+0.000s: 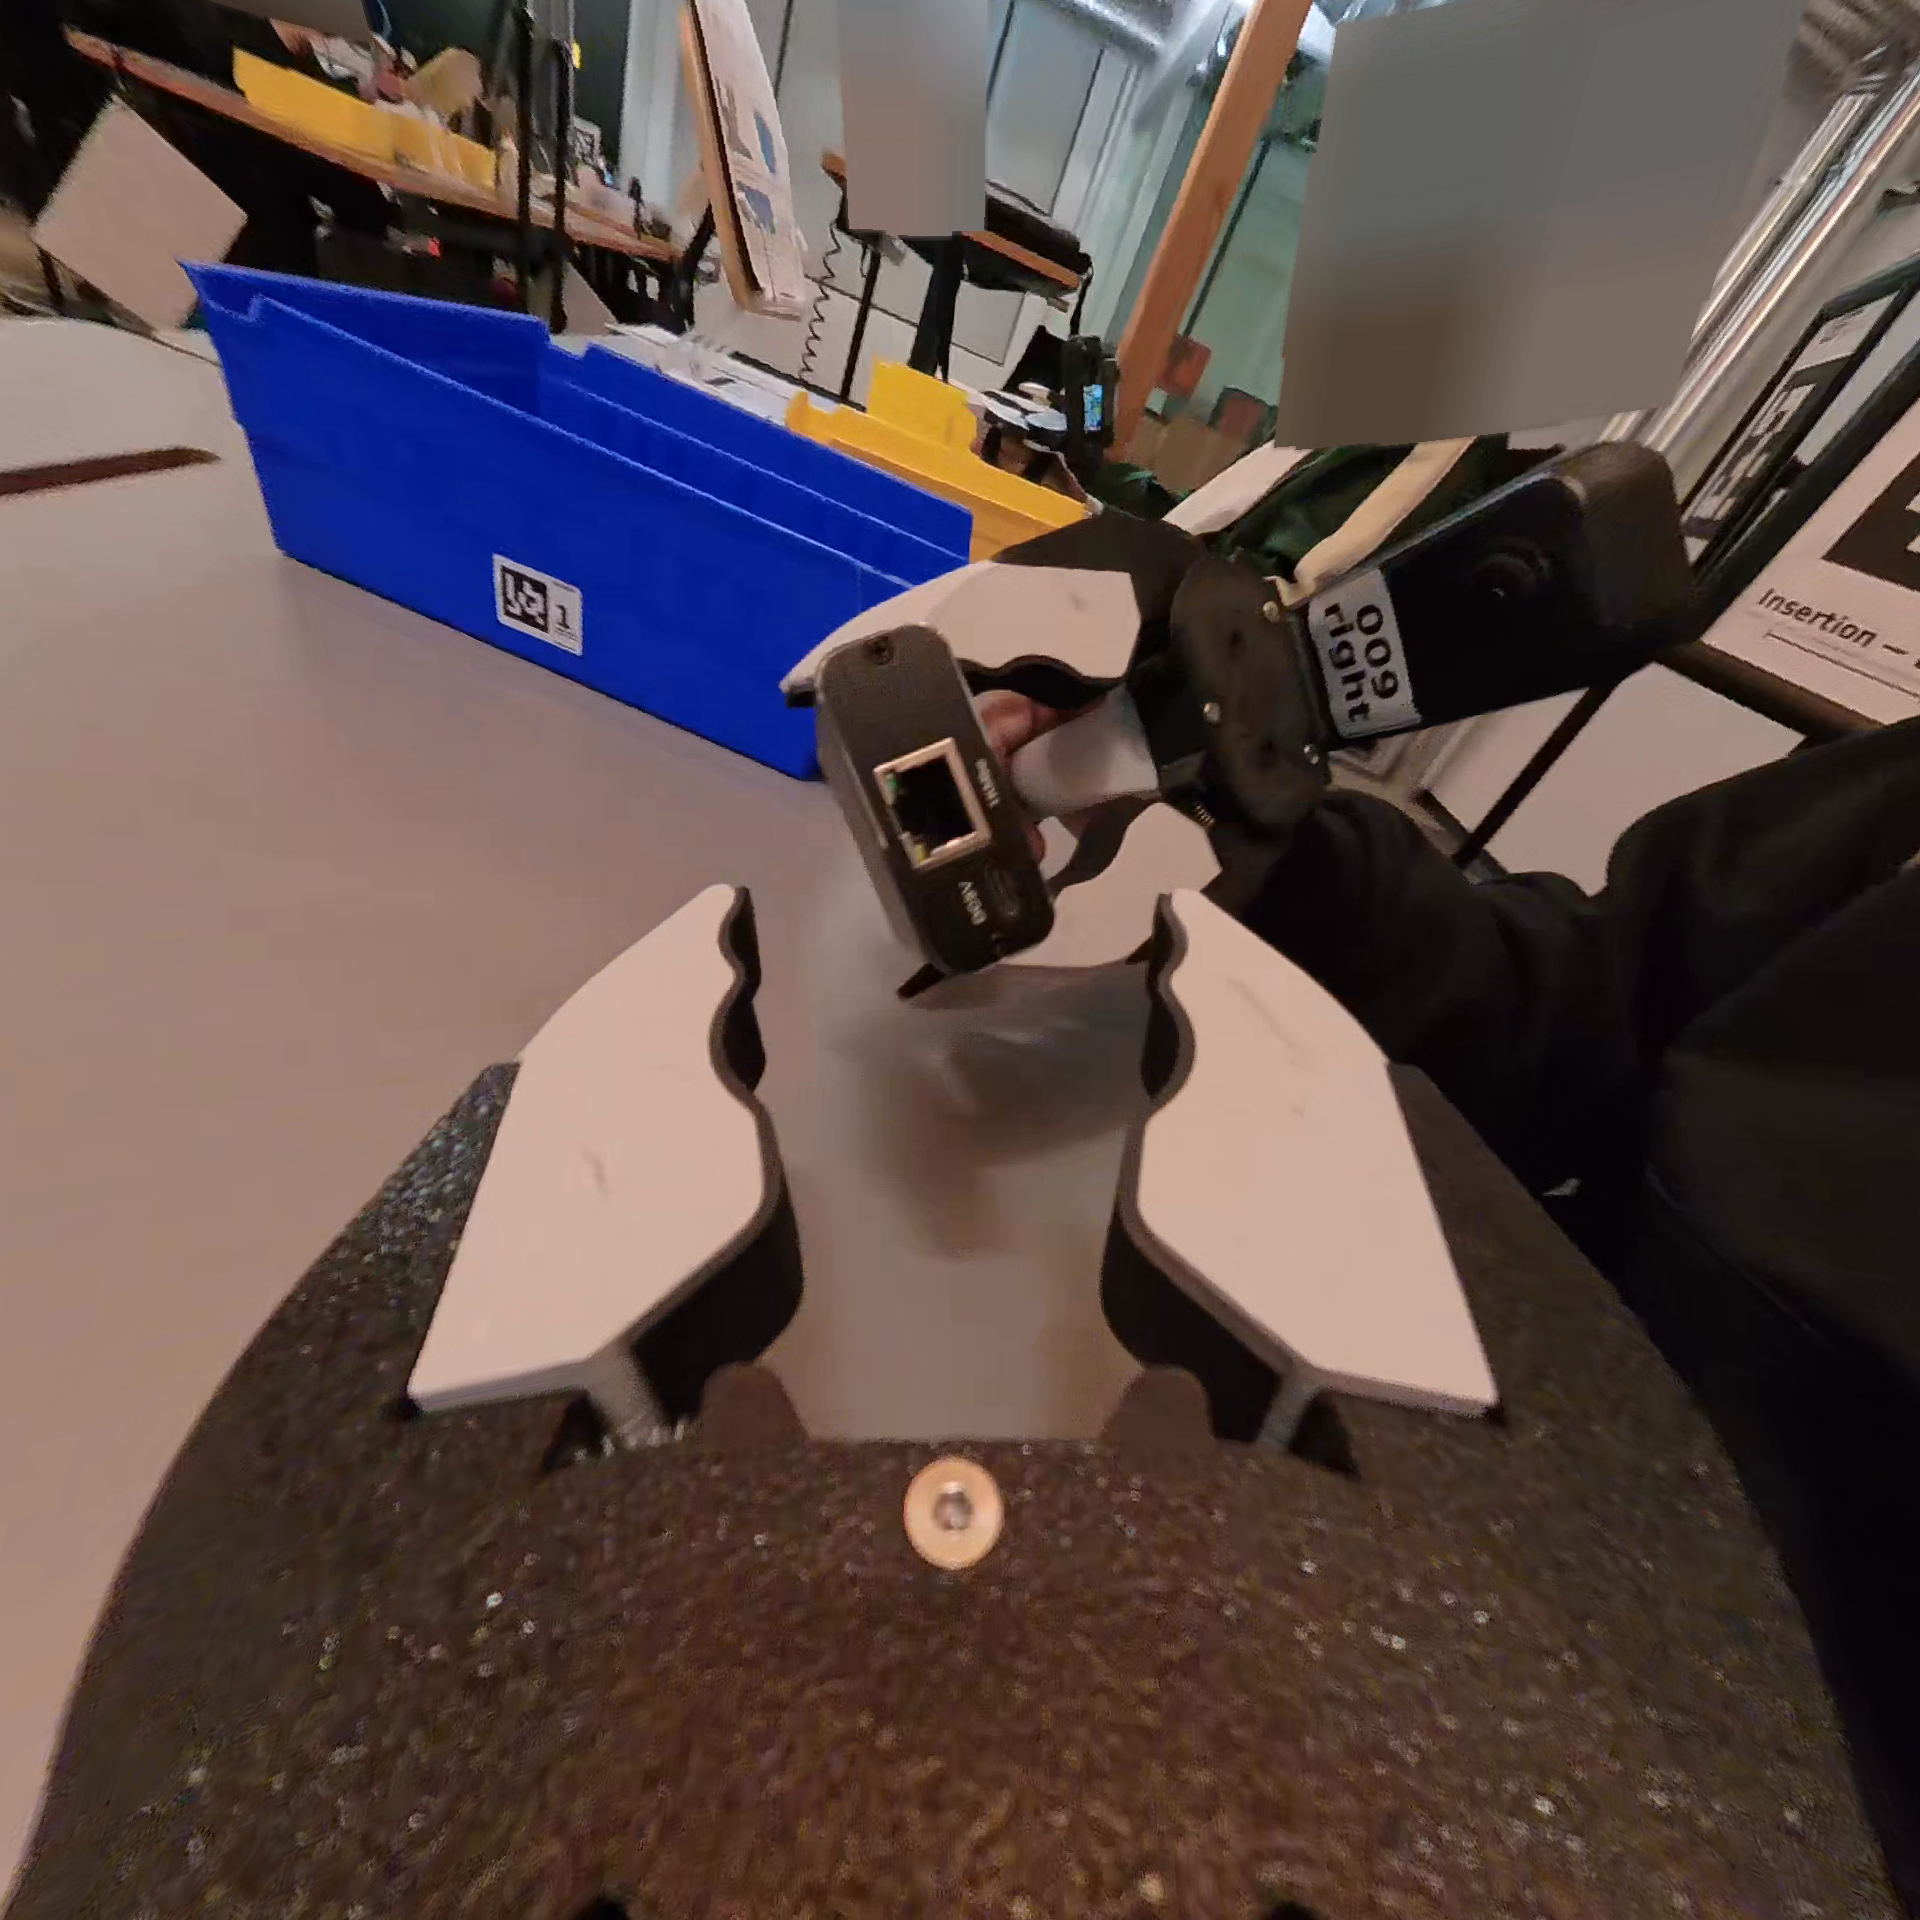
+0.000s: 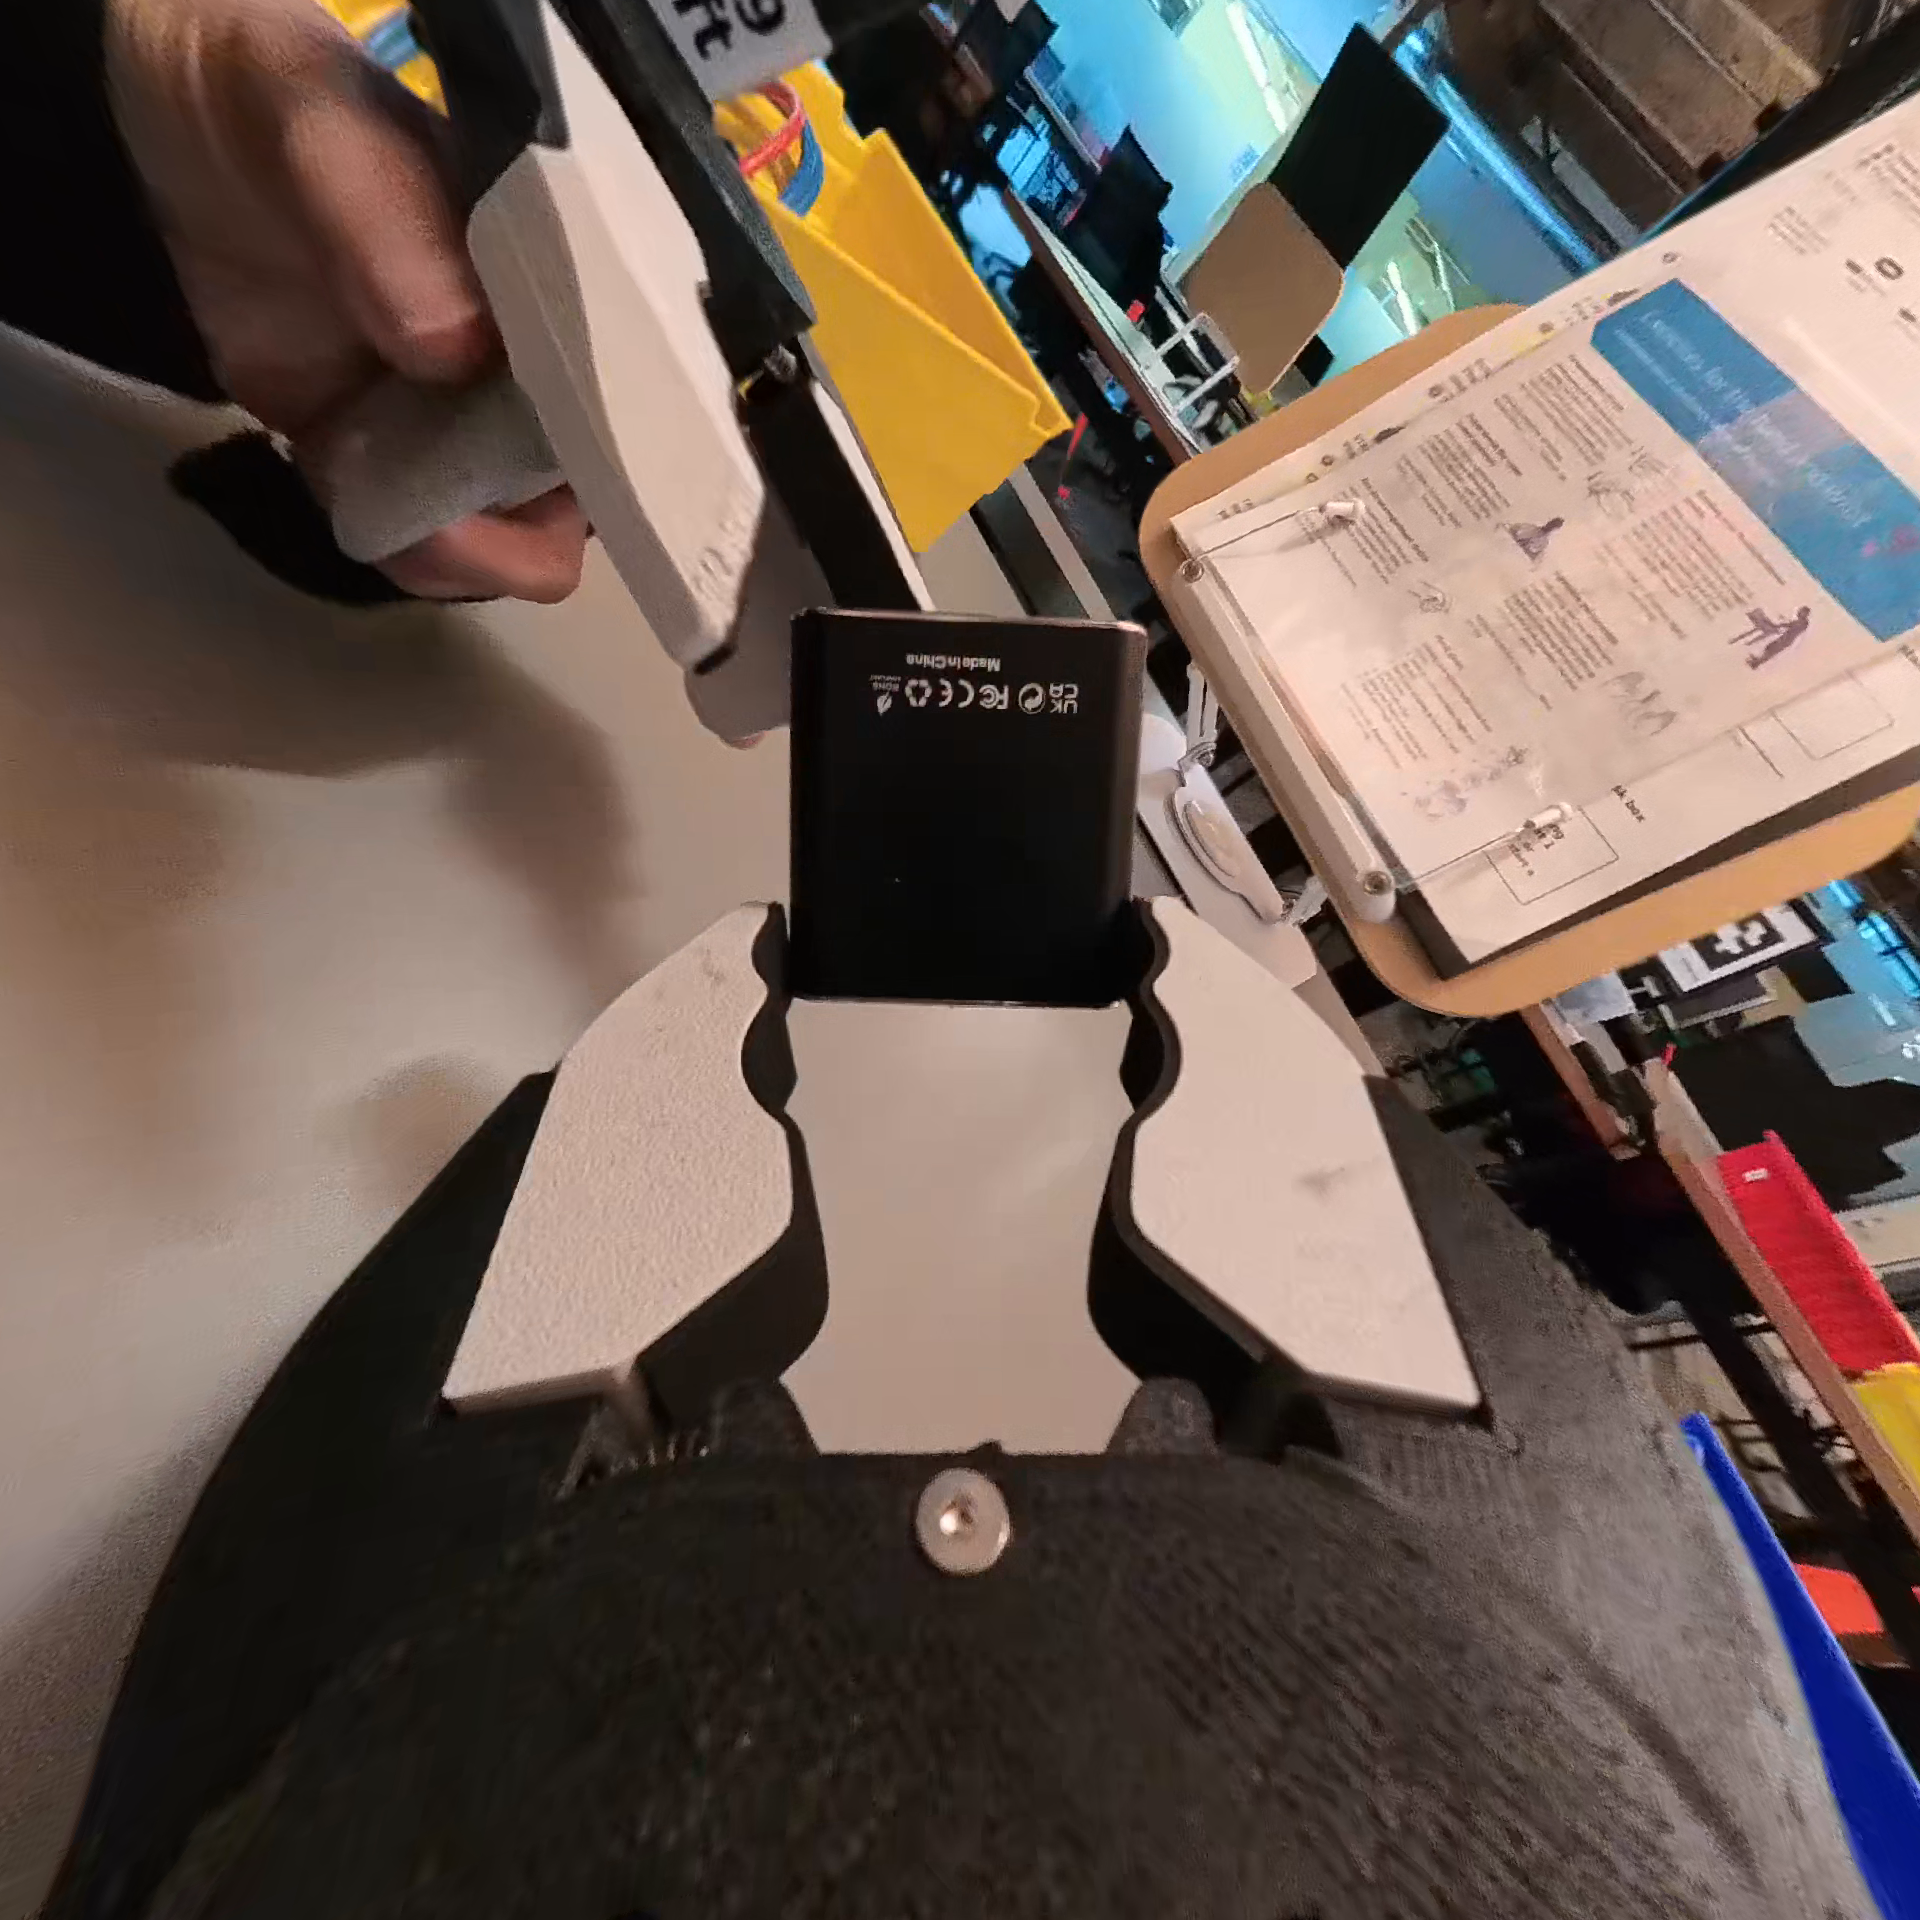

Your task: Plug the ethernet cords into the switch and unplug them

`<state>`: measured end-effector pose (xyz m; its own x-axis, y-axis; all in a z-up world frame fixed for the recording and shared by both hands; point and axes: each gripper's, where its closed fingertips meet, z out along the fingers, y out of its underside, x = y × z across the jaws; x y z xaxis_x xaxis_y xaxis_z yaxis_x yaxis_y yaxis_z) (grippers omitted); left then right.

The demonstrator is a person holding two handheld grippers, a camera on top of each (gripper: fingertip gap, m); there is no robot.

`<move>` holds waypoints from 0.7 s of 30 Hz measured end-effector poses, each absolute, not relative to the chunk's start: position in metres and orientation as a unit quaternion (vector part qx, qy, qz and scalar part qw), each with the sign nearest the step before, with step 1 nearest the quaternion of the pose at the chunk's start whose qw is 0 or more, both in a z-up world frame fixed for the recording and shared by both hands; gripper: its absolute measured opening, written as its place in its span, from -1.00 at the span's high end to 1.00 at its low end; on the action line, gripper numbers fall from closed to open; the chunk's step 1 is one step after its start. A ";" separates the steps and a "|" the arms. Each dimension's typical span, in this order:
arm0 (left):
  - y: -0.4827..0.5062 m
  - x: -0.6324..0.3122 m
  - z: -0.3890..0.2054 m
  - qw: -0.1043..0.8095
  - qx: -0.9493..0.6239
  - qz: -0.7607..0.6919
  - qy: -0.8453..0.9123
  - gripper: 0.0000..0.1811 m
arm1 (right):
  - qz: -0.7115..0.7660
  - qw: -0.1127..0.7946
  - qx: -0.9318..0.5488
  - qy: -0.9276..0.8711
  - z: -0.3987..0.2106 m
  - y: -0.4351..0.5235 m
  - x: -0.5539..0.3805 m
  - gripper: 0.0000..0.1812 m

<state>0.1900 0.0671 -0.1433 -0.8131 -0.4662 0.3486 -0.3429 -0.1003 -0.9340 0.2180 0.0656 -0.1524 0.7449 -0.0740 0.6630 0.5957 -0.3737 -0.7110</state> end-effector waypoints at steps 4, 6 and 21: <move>0.075 0.195 -0.153 0.055 -0.334 -0.658 0.672 0.60 | -0.335 0.513 -0.764 -0.200 -0.161 0.072 0.214 0.31; 0.080 0.195 -0.157 0.073 -0.336 -0.645 0.682 0.68 | -0.340 0.507 -0.763 -0.213 -0.165 0.075 0.212 0.31; 0.046 0.175 -0.136 -0.287 -0.382 -0.725 0.497 0.73 | -0.108 0.741 -0.647 -0.139 -0.118 0.069 0.173 0.09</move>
<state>0.1749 0.0456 -0.1362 -0.5437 0.0360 0.8385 -0.7951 -0.3420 -0.5009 0.1732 0.0689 -0.1183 0.9379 0.0194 0.3464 0.3406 0.1381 -0.9300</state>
